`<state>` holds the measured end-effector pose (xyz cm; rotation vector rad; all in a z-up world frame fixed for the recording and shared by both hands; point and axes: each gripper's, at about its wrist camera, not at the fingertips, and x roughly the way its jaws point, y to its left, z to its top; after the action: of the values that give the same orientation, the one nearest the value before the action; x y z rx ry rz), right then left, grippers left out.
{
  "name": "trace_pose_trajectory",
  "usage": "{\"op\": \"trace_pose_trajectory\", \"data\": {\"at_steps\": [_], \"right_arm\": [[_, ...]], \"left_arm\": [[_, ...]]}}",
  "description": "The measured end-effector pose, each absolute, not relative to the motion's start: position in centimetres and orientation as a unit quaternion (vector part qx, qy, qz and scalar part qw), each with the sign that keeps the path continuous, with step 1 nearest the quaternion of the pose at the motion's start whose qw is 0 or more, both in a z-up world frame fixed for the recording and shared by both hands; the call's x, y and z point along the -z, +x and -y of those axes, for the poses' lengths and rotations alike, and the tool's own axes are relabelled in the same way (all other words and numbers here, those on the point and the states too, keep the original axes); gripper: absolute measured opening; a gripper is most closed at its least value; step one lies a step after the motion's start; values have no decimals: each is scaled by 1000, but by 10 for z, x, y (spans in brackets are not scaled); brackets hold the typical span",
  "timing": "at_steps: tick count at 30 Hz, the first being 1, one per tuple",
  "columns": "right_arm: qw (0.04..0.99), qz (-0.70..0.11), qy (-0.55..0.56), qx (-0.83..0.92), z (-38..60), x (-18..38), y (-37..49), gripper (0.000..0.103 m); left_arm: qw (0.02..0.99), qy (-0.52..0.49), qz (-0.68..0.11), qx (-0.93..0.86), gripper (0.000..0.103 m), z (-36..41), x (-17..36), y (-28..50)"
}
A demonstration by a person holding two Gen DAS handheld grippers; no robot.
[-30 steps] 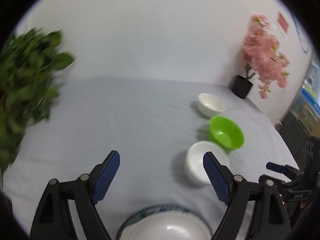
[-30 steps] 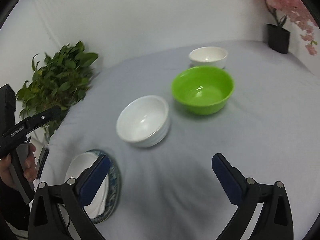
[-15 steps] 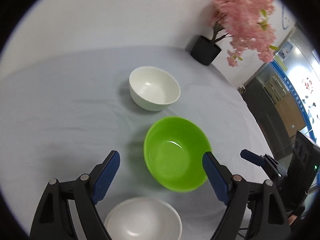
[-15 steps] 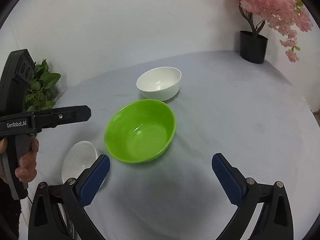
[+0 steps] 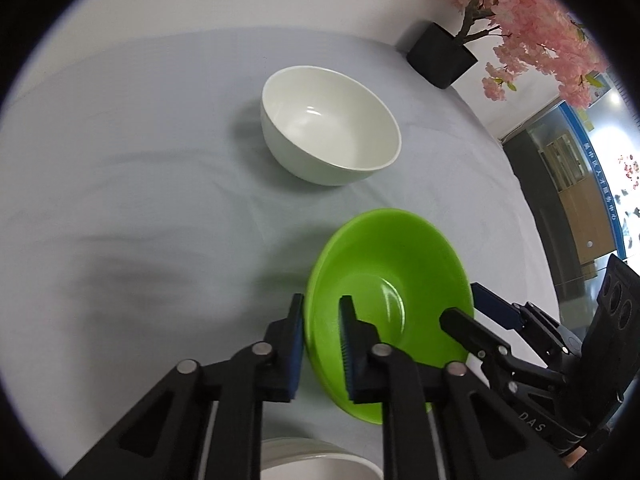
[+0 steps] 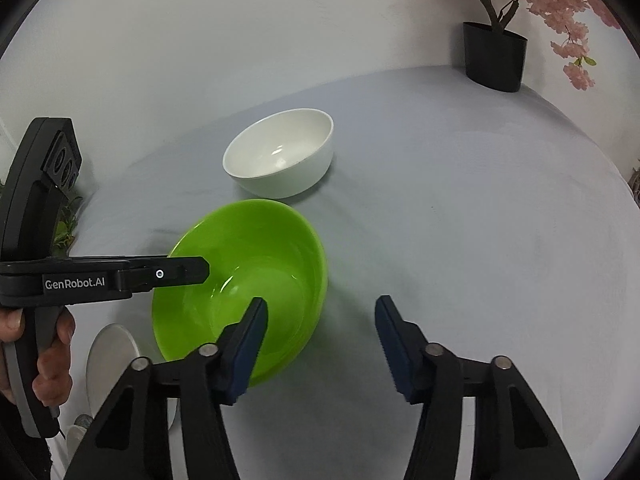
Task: Organize plates and bowls
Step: 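Close the right tool on the green bowl rim and lift it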
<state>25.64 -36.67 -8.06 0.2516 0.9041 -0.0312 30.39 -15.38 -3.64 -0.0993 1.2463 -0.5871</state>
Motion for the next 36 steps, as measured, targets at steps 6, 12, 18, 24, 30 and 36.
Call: {"op": "trace_pose_trajectory", "data": {"at_steps": [6, 12, 18, 24, 30, 36], "right_arm": [[885, -444, 138, 18, 362, 92, 256, 12], [897, -419, 141, 23, 362, 73, 241, 7], [910, -394, 130, 29, 352, 40, 198, 7], [906, -400, 138, 7, 339, 36, 128, 7], [896, -425, 128, -5, 324, 39, 41, 7], [885, -448, 122, -14, 315, 52, -5, 6]], "left_arm": [[776, -31, -572, 265, 5, 156, 27, 297], [783, -45, -559, 268, 4, 154, 3, 276], [804, -37, -534, 261, 4, 152, -38, 220], [800, -37, -543, 254, 4, 142, -38, 156], [790, -44, -555, 256, 4, 131, -26, 104], [776, -56, -577, 249, 4, 129, -6, 74]]}}
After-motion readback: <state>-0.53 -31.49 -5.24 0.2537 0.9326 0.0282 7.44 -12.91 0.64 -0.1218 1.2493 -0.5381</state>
